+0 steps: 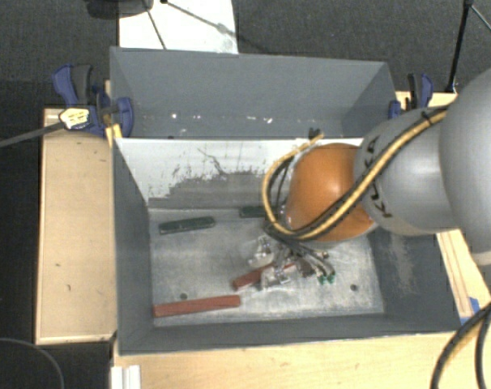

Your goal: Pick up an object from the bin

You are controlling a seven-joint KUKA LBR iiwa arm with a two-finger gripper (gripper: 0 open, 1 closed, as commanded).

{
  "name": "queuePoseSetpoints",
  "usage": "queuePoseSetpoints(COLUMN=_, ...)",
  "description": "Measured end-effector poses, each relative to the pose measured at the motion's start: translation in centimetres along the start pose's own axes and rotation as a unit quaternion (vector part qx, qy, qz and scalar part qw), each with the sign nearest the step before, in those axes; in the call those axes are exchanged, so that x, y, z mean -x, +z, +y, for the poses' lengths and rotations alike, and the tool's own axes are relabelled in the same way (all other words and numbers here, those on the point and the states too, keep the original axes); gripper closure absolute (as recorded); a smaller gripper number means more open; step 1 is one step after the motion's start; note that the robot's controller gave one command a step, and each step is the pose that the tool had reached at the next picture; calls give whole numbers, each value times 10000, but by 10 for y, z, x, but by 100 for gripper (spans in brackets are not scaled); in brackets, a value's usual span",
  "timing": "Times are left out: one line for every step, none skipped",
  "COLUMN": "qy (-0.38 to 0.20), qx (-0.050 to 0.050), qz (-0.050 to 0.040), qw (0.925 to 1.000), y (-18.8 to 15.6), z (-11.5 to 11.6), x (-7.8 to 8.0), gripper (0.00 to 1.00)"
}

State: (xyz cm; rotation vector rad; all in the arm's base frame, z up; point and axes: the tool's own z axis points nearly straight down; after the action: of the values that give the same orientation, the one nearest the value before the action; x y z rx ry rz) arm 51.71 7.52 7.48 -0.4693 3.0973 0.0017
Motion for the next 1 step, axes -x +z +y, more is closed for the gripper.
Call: queuePoseSetpoints(qy=1, qx=0, qz=0, qw=10000, y=0, z=0, x=0, gripper=100)
